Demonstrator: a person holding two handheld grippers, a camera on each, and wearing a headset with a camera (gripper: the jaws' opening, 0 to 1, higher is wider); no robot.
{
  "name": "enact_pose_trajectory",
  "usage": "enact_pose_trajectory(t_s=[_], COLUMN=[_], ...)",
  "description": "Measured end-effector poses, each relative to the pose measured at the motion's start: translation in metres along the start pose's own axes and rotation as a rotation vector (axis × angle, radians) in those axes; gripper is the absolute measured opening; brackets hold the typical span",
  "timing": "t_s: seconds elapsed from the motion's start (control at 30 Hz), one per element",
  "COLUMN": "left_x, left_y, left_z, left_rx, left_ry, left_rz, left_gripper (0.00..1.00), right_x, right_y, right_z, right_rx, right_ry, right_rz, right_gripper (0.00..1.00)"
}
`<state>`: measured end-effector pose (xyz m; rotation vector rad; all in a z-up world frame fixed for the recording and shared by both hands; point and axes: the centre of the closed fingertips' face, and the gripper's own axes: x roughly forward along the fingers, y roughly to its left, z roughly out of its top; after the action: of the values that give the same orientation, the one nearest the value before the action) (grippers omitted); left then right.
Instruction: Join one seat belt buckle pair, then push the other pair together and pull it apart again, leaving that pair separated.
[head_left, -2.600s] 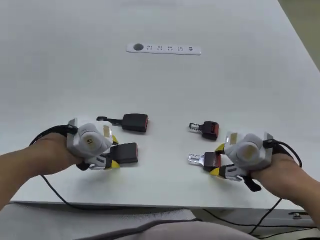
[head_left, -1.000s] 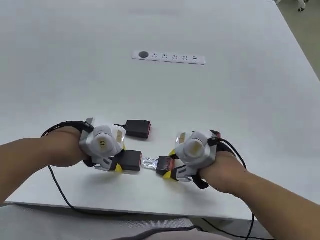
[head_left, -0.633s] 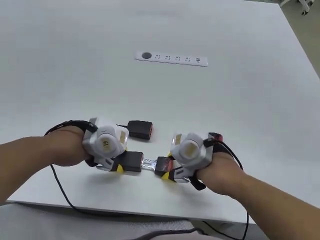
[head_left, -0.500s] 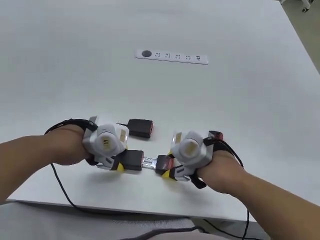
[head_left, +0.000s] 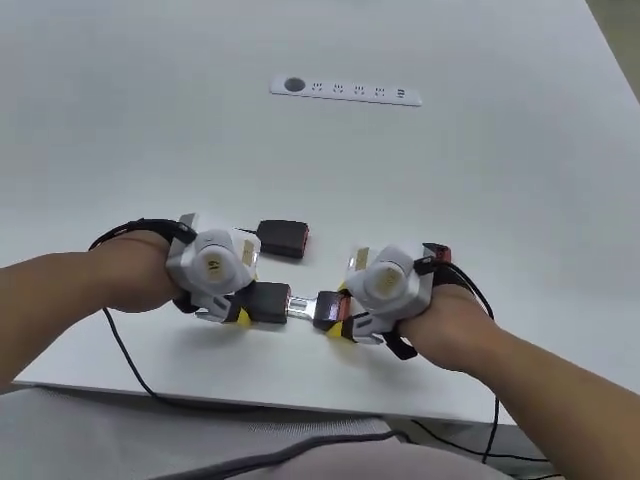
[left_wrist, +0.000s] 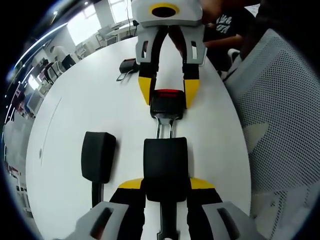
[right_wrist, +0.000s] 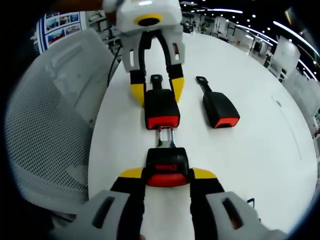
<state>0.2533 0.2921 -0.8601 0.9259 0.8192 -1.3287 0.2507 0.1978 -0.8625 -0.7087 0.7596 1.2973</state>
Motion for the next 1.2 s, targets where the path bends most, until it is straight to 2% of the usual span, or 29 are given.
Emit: enact_pose_trajectory(t_s=[0.27,0.53,0.6,0.7,0.97,1.2], left_x=[0.001,0.000,0.001,0.001,0.001,0.000], left_y=[0.001,0.000,0.000,0.000,0.000,0.001], left_z=[0.000,0.000,0.002,0.001,0.002,0.001], left_rx=[-0.013,-0.007,0.010,0.008,0.001,-0.005], left_ry=[0.000,-0.015,-0.015,-0.004,-0.023,-0.027], left_rz=[-0.003,-0.004,-0.001,0.001,-0.001,-0.005], left_gripper=[0.32,0.32,0.32,0.32,0.31,0.31], right_x=[0.001,0.005,0.008,0.008,0.012,0.013], right_y=[0.000,0.003,0.004,0.003,0.003,0.002], right_z=[0.002,0.009,0.011,0.011,0.018,0.018], right_rx=[0.009,0.003,-0.003,-0.021,-0.016,-0.024], right_ry=[-0.014,-0.043,-0.045,-0.034,-0.047,-0.032], right_rz=[0.015,0.017,0.022,0.026,0.029,0.026], right_gripper=[0.34,0.34,0.34,0.34,0.33,0.33])
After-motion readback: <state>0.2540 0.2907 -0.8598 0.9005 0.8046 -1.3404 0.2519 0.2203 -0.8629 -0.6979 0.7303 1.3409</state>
